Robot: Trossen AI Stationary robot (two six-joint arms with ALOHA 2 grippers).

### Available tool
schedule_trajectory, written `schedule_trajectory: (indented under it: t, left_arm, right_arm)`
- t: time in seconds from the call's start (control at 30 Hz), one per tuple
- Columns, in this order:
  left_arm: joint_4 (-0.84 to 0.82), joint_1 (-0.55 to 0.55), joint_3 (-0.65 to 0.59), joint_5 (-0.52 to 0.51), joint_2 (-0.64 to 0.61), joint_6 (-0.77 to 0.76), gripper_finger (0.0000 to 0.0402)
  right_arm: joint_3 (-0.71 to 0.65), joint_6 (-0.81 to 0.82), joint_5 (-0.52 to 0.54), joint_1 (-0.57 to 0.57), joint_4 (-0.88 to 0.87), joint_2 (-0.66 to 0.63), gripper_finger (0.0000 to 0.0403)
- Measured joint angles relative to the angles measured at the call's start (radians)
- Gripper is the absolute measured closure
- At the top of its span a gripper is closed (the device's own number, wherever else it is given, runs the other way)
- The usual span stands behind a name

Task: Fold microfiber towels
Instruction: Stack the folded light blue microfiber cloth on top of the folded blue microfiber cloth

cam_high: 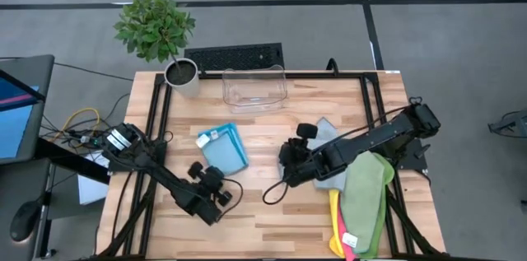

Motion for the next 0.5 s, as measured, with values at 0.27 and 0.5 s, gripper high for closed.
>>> schedule_trajectory:
  t: [0.27,0.5]
  left_arm:
    - [-0.300,-0.007,-0.004,0.082,-0.009,-0.181,0.0401]
    - [-0.413,-0.032,-0.004,0.090,-0.046,-0.301,0.0401]
  right_arm:
    - [0.002,0.072,0.001,0.013,-0.060,0.004,0.0285]
    - [0.002,0.221,0.002,0.060,-0.201,0.004,0.0285]
